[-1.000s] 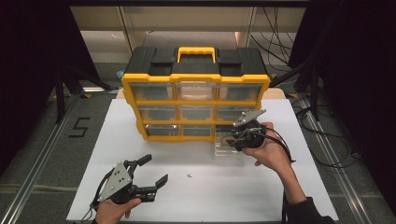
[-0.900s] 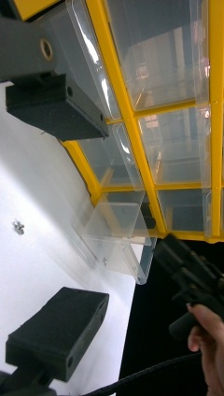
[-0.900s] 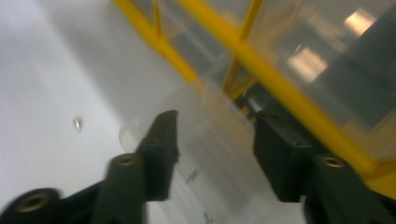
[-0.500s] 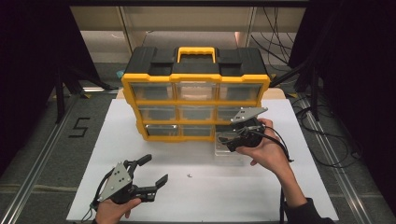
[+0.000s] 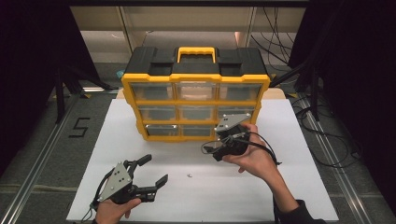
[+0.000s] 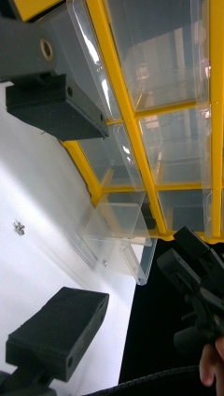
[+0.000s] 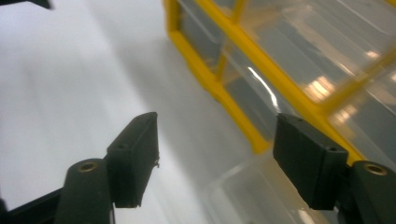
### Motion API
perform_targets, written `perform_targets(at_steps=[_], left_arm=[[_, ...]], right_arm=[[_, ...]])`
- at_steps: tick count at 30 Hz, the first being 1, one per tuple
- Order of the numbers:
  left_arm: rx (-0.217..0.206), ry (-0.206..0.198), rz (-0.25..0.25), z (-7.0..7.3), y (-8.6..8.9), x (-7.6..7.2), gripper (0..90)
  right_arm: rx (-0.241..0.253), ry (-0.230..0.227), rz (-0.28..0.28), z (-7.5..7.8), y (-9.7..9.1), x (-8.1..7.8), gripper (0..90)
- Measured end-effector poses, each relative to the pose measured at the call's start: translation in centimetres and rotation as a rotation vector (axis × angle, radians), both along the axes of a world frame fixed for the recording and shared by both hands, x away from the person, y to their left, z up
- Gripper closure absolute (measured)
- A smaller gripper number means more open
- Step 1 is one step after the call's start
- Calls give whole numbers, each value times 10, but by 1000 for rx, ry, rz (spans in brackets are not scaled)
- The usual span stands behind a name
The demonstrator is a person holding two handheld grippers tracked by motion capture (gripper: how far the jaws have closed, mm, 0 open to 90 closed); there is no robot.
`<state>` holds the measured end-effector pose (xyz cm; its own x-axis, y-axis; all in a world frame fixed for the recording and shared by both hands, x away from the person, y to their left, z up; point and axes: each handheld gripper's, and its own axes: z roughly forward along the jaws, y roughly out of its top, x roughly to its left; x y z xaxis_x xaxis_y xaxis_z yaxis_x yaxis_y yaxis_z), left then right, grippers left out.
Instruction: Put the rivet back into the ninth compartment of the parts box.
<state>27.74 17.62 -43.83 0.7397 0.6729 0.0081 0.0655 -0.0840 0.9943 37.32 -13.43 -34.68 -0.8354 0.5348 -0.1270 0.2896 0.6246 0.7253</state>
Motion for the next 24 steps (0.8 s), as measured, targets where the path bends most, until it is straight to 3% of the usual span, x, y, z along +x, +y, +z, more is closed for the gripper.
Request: perform_targets(at_steps=[3, 4, 6, 8, 24], left_arm=[[0, 2, -1, 0, 0, 0, 170], [0, 2, 0, 0, 0, 0, 170], [0, 0, 0, 0, 0, 0, 170], [2, 2, 0, 0, 0, 0, 170], [5, 6, 2, 0, 0, -1, 171]], right_arm=[[2, -4, 34, 1, 9, -6, 311], [8, 6, 68, 2, 17, -11, 307], [12, 3, 75, 1, 20, -12, 307], [-6, 20, 117, -3, 31, -17, 307], [-39, 46, 165, -20, 57, -25, 306]])
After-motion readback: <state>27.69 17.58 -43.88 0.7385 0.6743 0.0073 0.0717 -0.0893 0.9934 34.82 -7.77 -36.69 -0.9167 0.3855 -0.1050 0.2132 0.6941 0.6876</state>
